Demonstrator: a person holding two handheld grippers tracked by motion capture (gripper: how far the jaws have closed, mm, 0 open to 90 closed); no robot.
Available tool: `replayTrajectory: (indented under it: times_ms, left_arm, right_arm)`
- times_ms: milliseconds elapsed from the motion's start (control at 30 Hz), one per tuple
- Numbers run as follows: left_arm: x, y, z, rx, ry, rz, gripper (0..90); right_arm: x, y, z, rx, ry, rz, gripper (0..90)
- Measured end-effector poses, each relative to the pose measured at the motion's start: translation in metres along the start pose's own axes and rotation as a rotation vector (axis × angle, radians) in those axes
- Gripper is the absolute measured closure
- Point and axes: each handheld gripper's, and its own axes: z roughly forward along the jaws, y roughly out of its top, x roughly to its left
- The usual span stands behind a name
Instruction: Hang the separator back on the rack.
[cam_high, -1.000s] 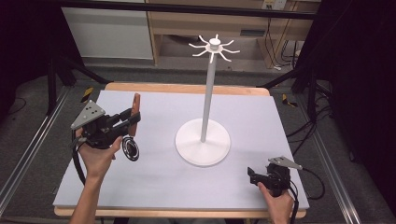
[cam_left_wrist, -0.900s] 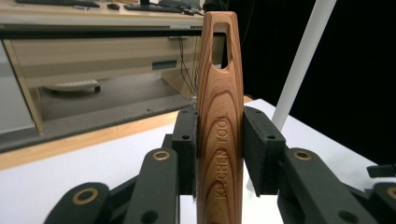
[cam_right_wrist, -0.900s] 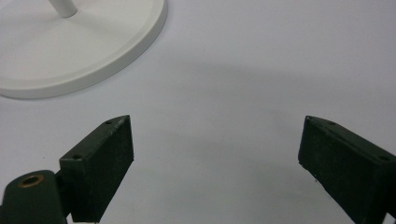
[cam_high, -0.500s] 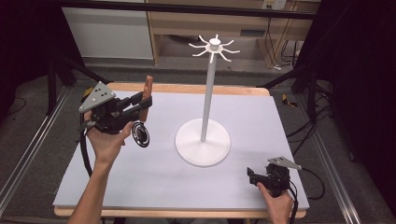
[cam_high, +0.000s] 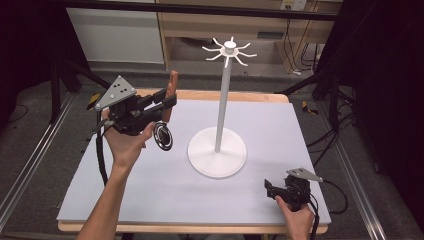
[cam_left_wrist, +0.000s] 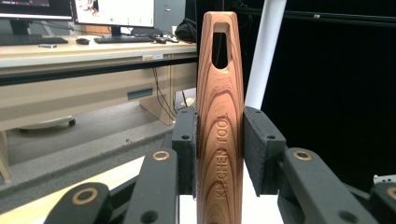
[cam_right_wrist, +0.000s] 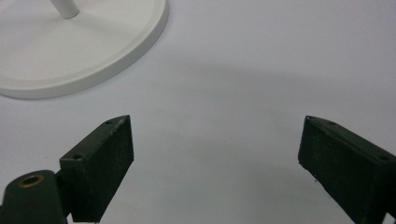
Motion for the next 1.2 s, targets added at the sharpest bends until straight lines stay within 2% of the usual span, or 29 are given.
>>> replayTrajectory:
  times_ms: [267, 433, 533, 933, 1200]
  left_arm:
    - [-0.008, 0.016, 0.004, -0.009, -0.009, 0.033, 67.3]
    - [-0.008, 0.023, 0.003, -0.021, -0.029, 0.026, 67.2]
    - [-0.009, 0.028, 0.004, -0.027, -0.024, 0.028, 67.2]
    - [-0.015, 0.035, 0.011, -0.034, -0.050, 0.027, 67.2]
    - [-0.020, 0.042, 0.014, -0.032, -0.053, 0.045, 67.2]
  right_arm:
    - [0.000, 0.000, 0.001, -0.001, -0.001, -0.001, 10.8]
    - [0.000, 0.000, 0.001, 0.001, -0.002, 0.000, 10.8]
    - [0.000, 0.000, 0.000, -0.002, -0.002, -0.001, 11.0]
    - [0.000, 0.000, 0.000, 0.000, 0.000, -0.001, 12.5]
    - [0.000, 0.000, 0.000, -0.007, 0.000, 0.000, 12.5]
